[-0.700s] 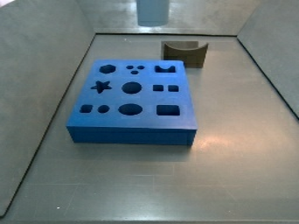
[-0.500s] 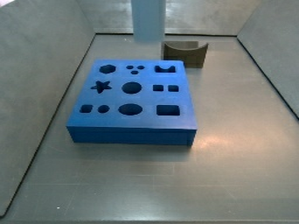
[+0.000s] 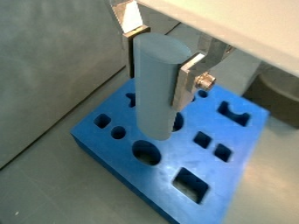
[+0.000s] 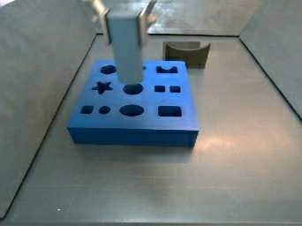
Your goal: Insert the oval object.
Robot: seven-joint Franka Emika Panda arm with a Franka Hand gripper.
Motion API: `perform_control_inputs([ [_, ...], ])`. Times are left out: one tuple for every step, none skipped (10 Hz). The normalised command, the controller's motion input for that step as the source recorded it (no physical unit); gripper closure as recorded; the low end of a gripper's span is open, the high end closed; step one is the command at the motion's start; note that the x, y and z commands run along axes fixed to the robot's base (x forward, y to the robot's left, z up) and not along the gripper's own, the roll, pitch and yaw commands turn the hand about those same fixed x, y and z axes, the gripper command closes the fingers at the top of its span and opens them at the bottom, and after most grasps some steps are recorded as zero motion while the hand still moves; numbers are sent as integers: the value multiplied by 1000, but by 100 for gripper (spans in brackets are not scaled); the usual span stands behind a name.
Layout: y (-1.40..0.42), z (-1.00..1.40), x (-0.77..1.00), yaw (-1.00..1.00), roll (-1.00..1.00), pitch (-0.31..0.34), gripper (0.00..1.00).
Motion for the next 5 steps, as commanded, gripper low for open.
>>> perform_control_inputs([
  [0, -1000, 0, 0, 83, -67, 100],
  [-143, -1000, 397, 0, 74, -49, 100],
  [-160, -837, 420, 0, 99, -34, 100],
  [-151, -700, 311, 0, 160, 0, 100],
  [-94, -603, 91, 0, 269, 0, 100],
])
